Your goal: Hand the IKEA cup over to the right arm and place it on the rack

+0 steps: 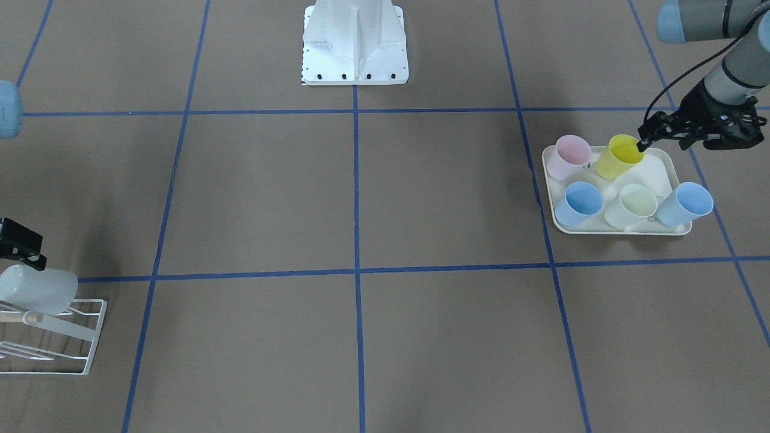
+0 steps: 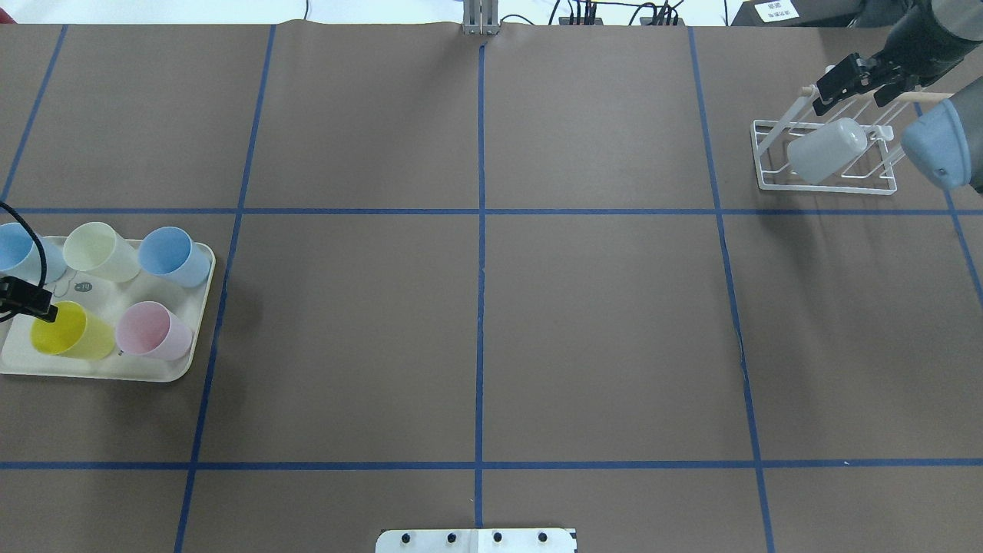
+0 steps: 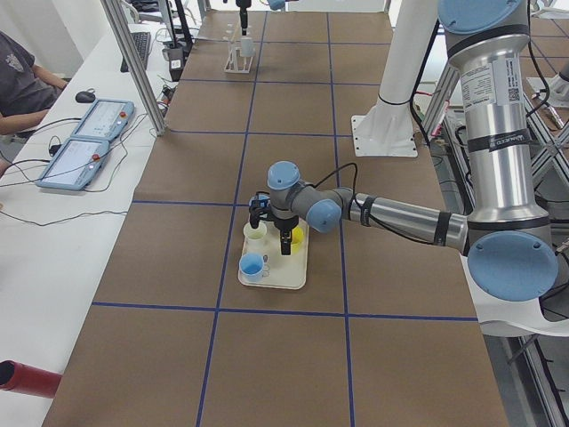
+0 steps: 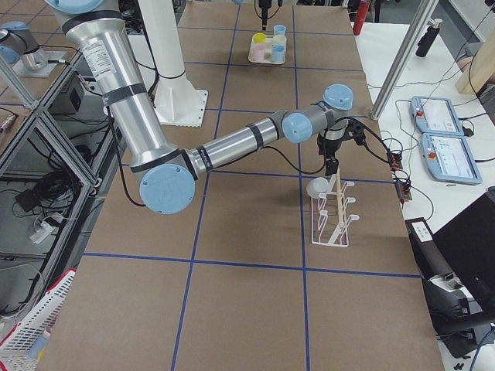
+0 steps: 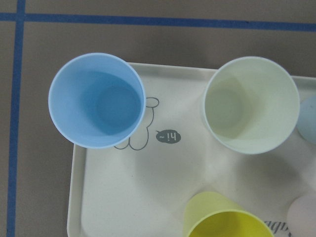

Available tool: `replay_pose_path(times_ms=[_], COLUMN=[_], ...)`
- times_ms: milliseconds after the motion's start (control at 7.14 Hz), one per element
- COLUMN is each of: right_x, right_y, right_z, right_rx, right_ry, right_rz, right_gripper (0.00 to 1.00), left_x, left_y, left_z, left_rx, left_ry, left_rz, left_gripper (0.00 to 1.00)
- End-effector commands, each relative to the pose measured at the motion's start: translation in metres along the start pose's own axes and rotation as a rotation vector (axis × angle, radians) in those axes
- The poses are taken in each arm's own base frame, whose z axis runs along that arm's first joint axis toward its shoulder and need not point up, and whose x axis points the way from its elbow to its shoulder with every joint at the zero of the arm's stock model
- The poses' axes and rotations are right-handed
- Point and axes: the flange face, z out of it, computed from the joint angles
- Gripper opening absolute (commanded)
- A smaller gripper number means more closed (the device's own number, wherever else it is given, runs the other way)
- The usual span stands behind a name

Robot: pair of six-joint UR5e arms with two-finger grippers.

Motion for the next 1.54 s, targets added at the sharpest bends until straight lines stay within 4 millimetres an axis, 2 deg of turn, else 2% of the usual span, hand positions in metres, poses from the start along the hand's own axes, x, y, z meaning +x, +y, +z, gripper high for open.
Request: replay_pose_path(times_ms=[0, 140, 420, 560, 700, 980, 1120, 1261, 1401], right_x=[-0.004, -0.002, -0.002, -0.002, -0.002, -0.003, -0.003, -0.004, -0.010], right_y=[0.012, 0.016, 0.016, 0.016, 0.016, 0.015, 0.015, 0.015, 0.015], right_z=[-0.007, -0.005, -0.005, -0.005, -0.005, -0.005, -0.006, -0.006, -0.013], right_rx=[-0.002, -0.009, -0.008, -0.008, -0.008, -0.006, -0.005, -0.004, 0.008], right_ry=[-0.035, -0.038, -0.039, -0.039, -0.039, -0.038, -0.038, -0.039, -0.044], right_rz=[-0.006, -0.001, -0.004, -0.002, -0.002, -0.005, -0.006, -0.005, -0.010], right_gripper=[1.00, 1.00, 1.00, 1.00, 1.00, 1.00, 1.00, 1.00, 1.00], left_x=[0.008, 0.008, 0.006, 0.008, 0.010, 0.006, -0.035, -0.056, -0.056], left_y=[0.002, 0.002, 0.003, 0.003, 0.005, 0.014, 0.014, 0.010, 0.005], left_z=[0.017, 0.018, 0.022, 0.022, 0.022, 0.007, -0.011, -0.029, -0.047], left_rx=[-0.030, -0.032, -0.040, -0.041, -0.071, -0.093, -0.056, -0.027, -0.023], left_ry=[-0.004, -0.006, -0.008, -0.007, 0.025, 0.075, 0.062, 0.083, 0.120], left_rz=[0.021, 0.020, 0.019, 0.021, 0.020, 0.056, 0.060, 0.080, 0.051], left_gripper=[0.95, 0.83, 0.24, 0.00, 0.00, 0.00, 0.00, 0.00, 0.00])
